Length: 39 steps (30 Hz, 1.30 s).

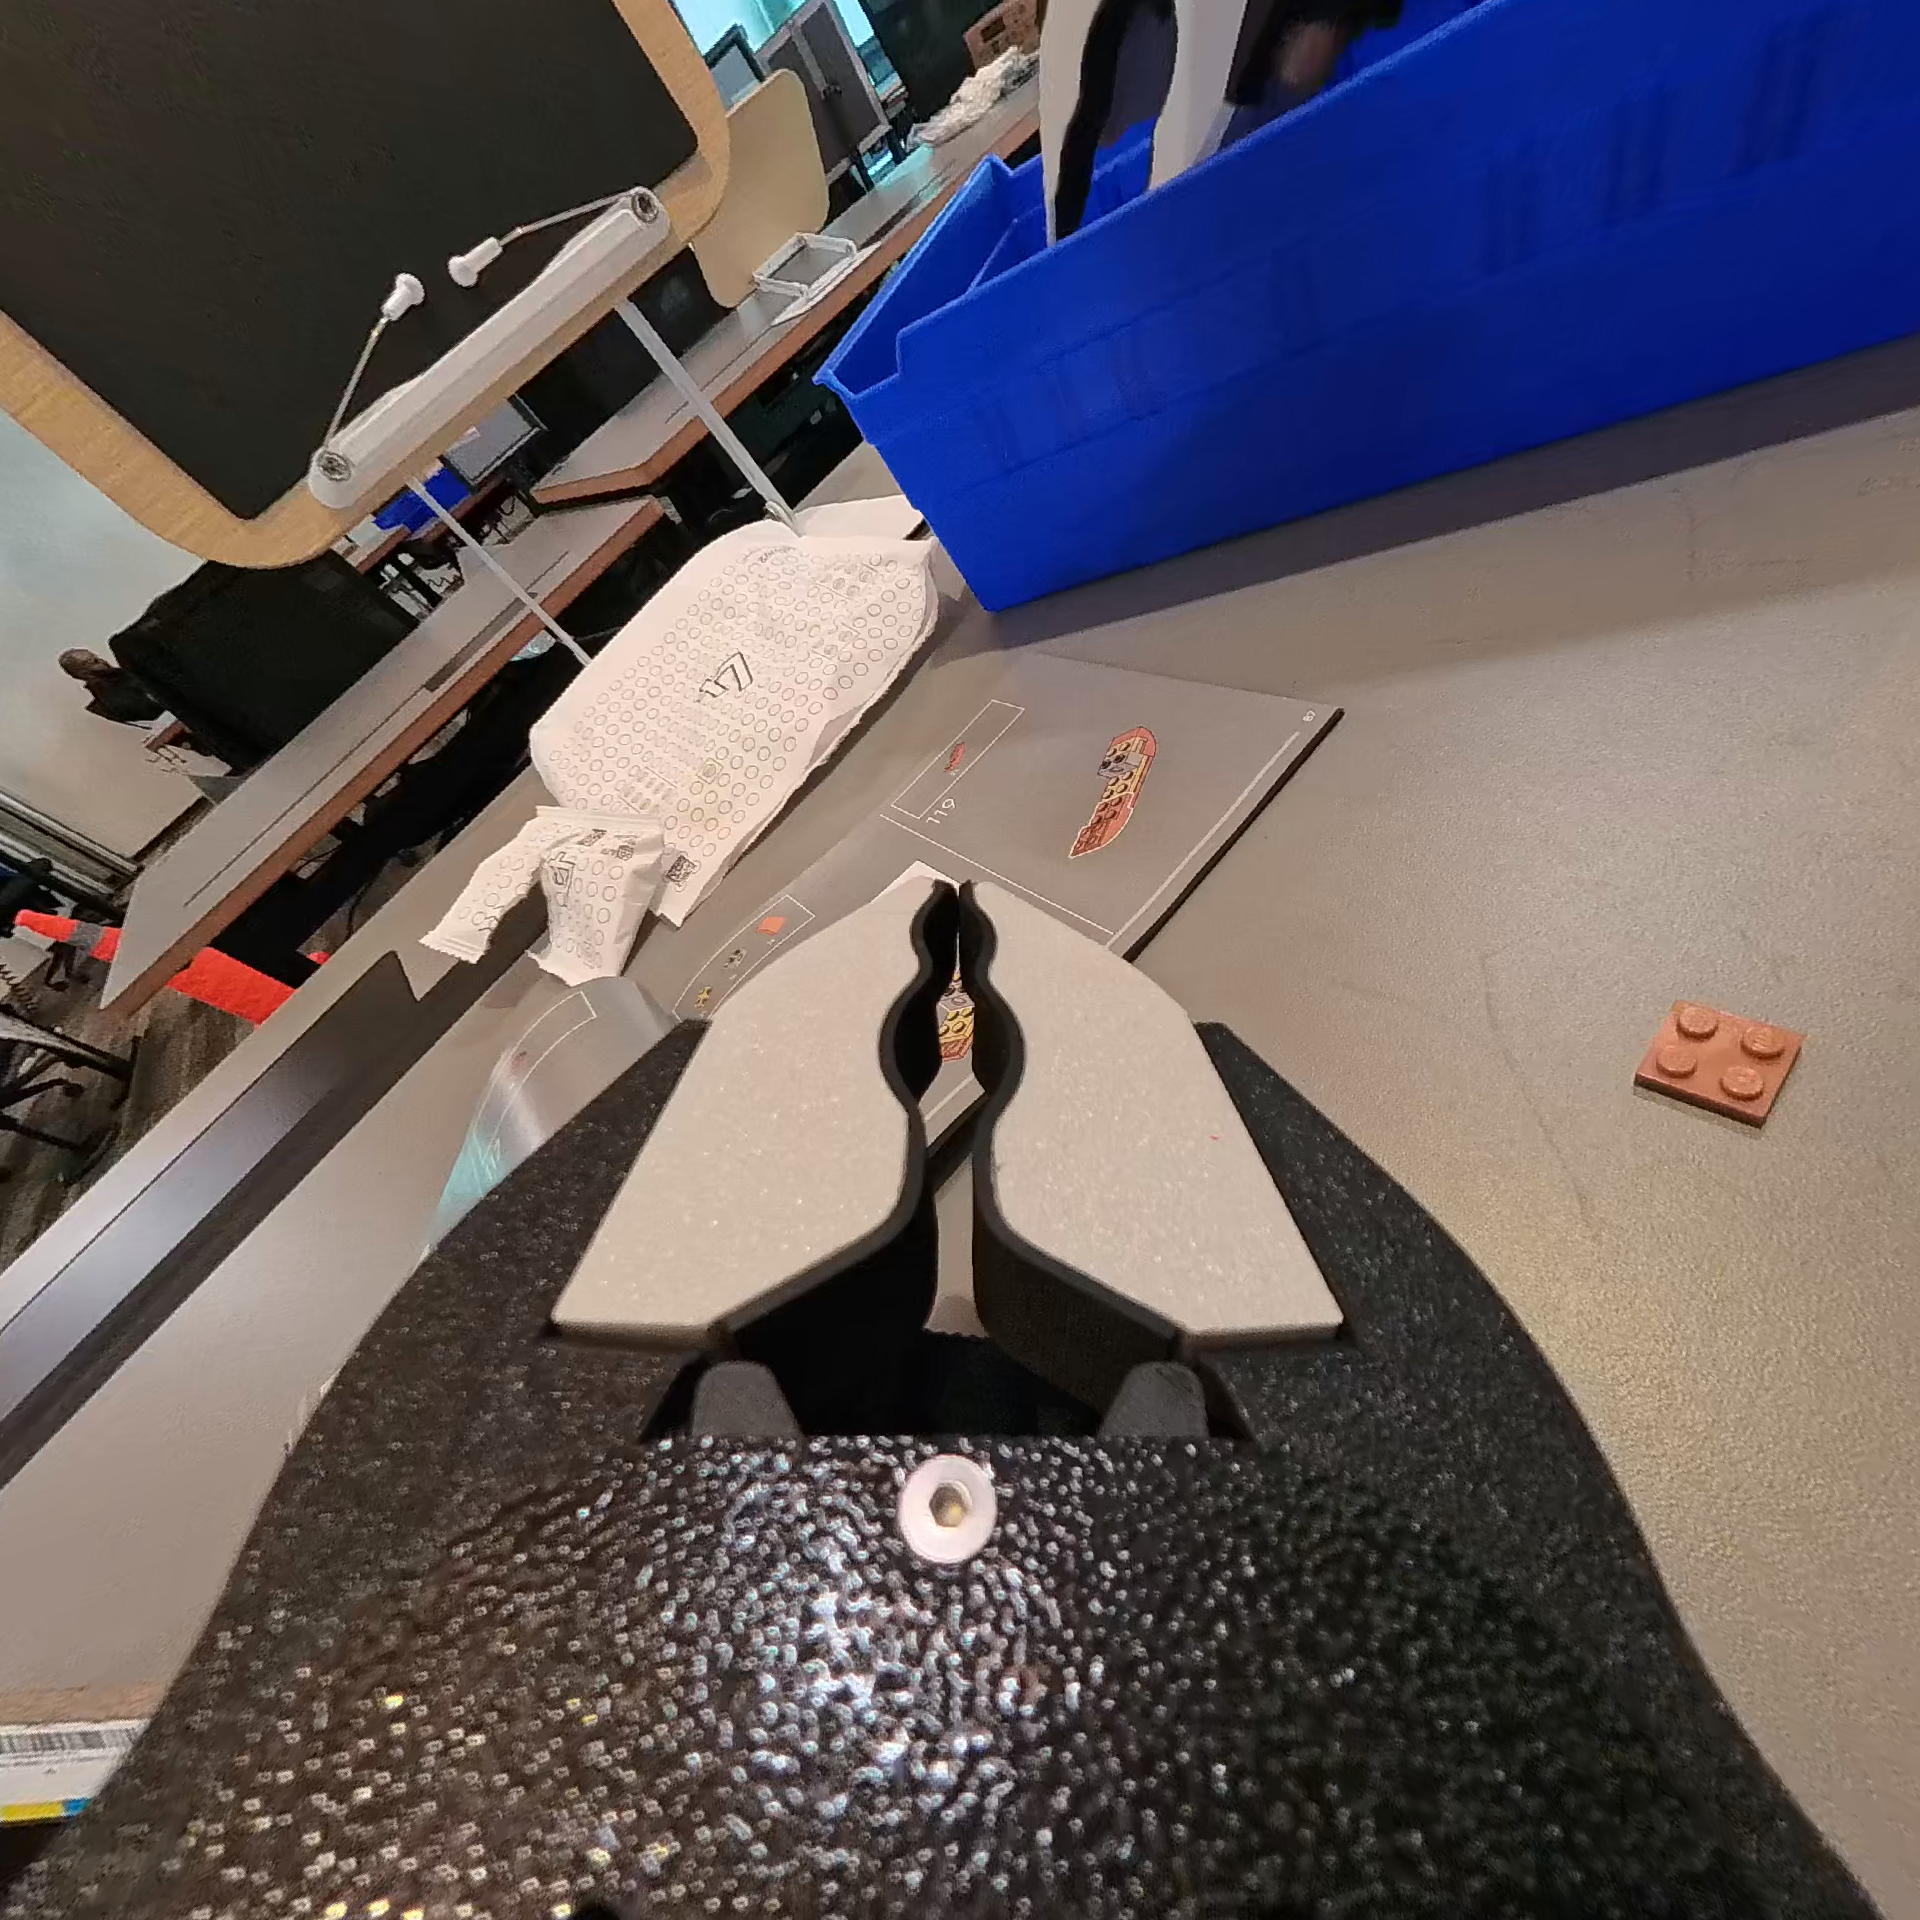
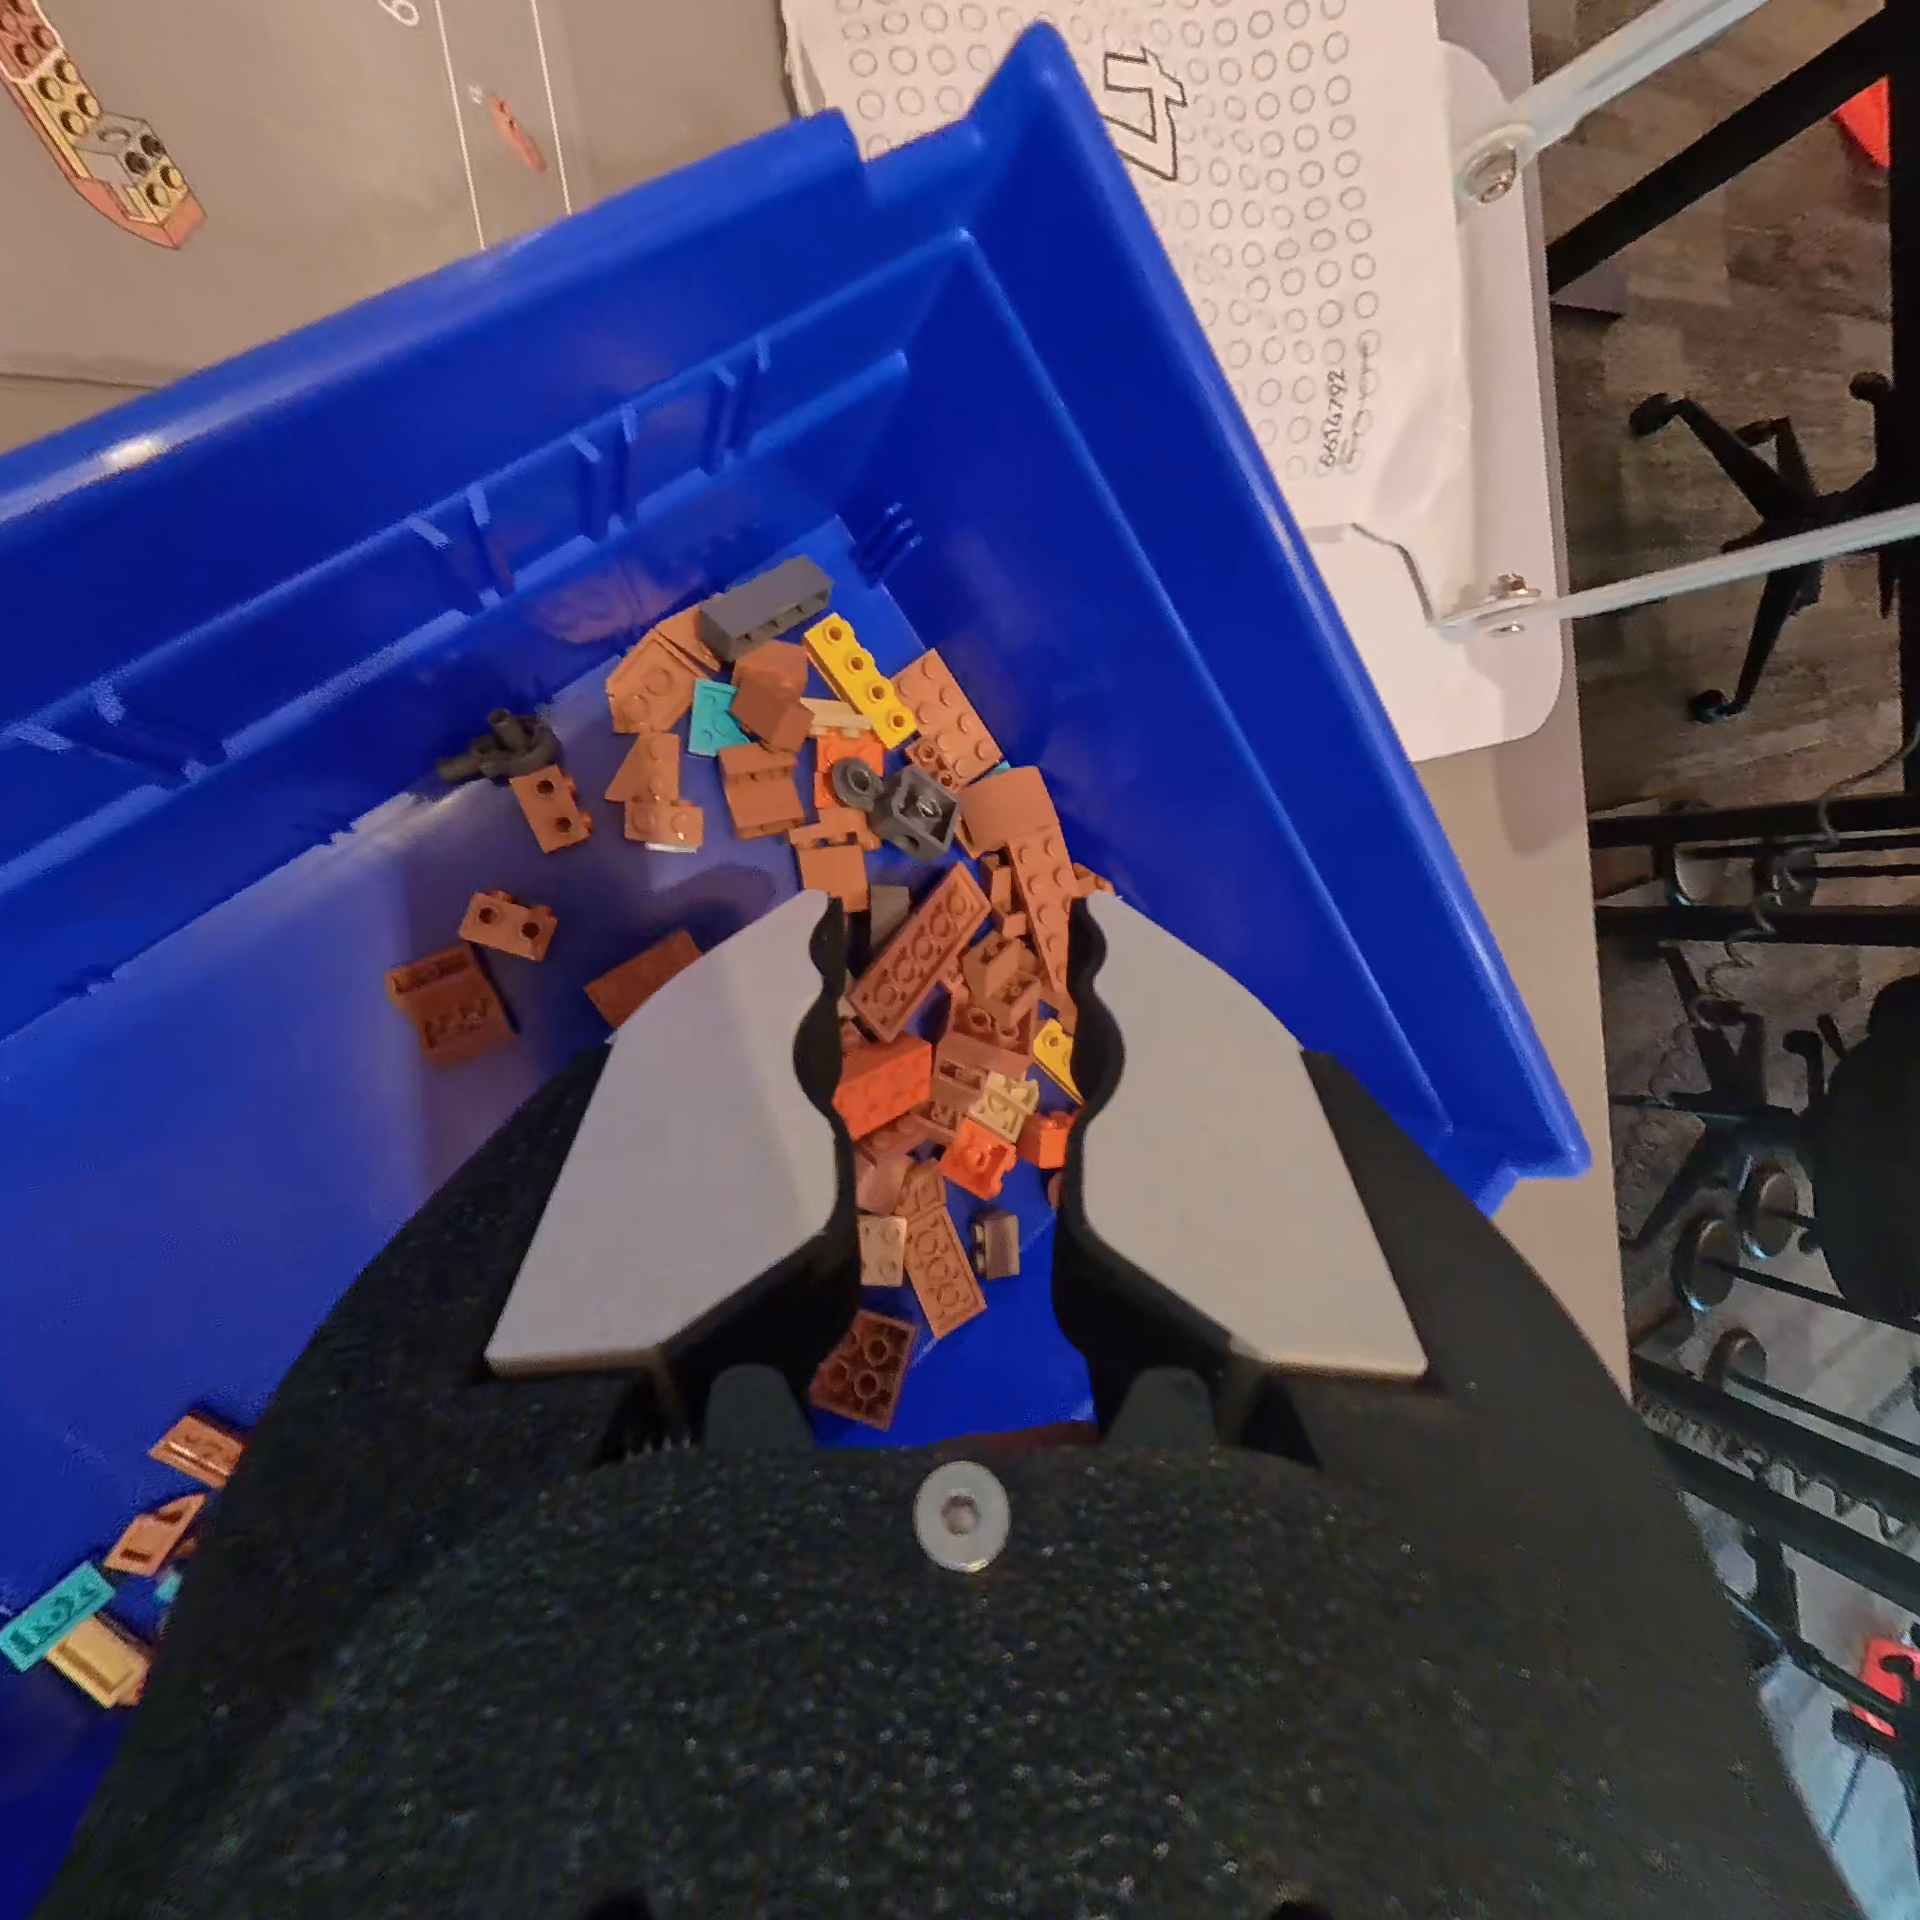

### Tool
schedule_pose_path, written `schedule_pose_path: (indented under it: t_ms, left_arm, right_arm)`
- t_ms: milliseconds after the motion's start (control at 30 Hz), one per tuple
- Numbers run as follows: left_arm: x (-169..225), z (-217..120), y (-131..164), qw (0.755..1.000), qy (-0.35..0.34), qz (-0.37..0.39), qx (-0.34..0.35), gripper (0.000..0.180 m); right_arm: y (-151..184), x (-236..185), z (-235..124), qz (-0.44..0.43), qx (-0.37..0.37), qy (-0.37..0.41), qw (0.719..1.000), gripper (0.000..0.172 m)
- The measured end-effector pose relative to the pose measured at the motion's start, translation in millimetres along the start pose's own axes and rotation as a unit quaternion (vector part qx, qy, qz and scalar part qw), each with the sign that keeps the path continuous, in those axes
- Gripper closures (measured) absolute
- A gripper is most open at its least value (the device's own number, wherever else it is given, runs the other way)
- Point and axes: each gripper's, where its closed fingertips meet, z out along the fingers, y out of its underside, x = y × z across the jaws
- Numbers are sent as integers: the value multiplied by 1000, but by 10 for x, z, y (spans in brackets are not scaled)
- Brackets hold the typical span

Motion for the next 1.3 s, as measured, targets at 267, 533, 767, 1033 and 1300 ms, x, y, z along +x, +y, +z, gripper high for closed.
schedule_pose_path:
  t_ms: [267, 533, 767, 1033, 1300]
  left_arm:
    - [6, -5, 0, 1000, 1, 2, 0, 180]
    - [8, -10, 1, 1000, 1, 2, 0, 180]
    - [10, -12, 4, 1000, 2, 2, -1, 180]
    - [7, -20, -5, 1000, 1, 4, -1, 180]
    - [6, -4, 16, 1000, 0, 4, -5, 180]
  right_arm:
    - [-157, -324, 251, 32, 32, -78, 996, 129]
    - [-145, -513, 468, 50, 26, -112, 992, 131]
    - [-138, -699, 398, 41, 21, -166, 985, 155]
    - [21, 68, -272, 16, -22, 27, 999, 145]
    - [416, 299, -323, 2, -89, 57, 994, 145]
